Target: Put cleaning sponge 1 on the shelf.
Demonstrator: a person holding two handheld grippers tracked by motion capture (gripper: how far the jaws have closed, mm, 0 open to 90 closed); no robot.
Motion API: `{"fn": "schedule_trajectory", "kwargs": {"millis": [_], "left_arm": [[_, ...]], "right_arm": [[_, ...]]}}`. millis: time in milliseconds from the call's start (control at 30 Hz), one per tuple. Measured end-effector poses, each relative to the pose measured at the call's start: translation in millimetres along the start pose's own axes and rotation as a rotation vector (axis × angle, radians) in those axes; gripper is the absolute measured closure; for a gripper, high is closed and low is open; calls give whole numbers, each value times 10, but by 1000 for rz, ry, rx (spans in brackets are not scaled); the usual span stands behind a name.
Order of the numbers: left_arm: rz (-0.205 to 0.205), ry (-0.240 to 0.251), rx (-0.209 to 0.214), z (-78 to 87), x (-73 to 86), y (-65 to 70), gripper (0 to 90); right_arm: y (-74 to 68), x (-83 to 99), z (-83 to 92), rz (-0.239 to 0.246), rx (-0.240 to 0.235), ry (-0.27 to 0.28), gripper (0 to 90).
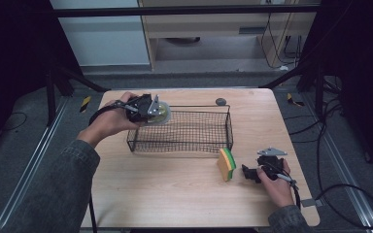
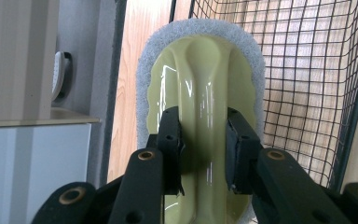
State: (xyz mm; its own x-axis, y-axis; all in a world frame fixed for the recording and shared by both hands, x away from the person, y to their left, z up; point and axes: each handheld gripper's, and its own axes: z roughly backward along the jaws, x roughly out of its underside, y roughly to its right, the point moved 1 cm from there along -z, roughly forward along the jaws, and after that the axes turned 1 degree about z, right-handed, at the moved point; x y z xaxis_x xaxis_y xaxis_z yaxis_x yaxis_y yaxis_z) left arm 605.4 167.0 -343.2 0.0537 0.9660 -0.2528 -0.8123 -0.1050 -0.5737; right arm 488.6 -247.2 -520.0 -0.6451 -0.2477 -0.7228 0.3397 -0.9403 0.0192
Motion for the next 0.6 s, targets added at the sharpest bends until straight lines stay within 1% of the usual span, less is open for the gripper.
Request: {"fn": "schedule_trajectory", "kwargs": {"millis": [200,300,333,367,400,467,567,600], "left_arm": [[-14,0,24,-54,26,36,706],[-15,9,30,-68,24,60,707],[-21,8,30,-76,27,68,706],[-21,4,34,-88,37,76,706],[-20,0,37,-100,49,79,707],[-22,-8,44,-122,75,86,707],[-27,-9,51,-143,101,100,707],[-29,-11,52,-148,105,106,706]], "right_arm": [[2,0,0,3,-1,0,7],[0,0,0,0,-1,0,7],[0,0,1,0,0,0,7],[2,1,0,4,1,1,7],[-3,-1,3,-4,-2,0,7],[-3,-1,2,-4,-2,0,7],[-3,-1,3,-4,-2,0,7],[2,1,0,4,2,1,7]]}}
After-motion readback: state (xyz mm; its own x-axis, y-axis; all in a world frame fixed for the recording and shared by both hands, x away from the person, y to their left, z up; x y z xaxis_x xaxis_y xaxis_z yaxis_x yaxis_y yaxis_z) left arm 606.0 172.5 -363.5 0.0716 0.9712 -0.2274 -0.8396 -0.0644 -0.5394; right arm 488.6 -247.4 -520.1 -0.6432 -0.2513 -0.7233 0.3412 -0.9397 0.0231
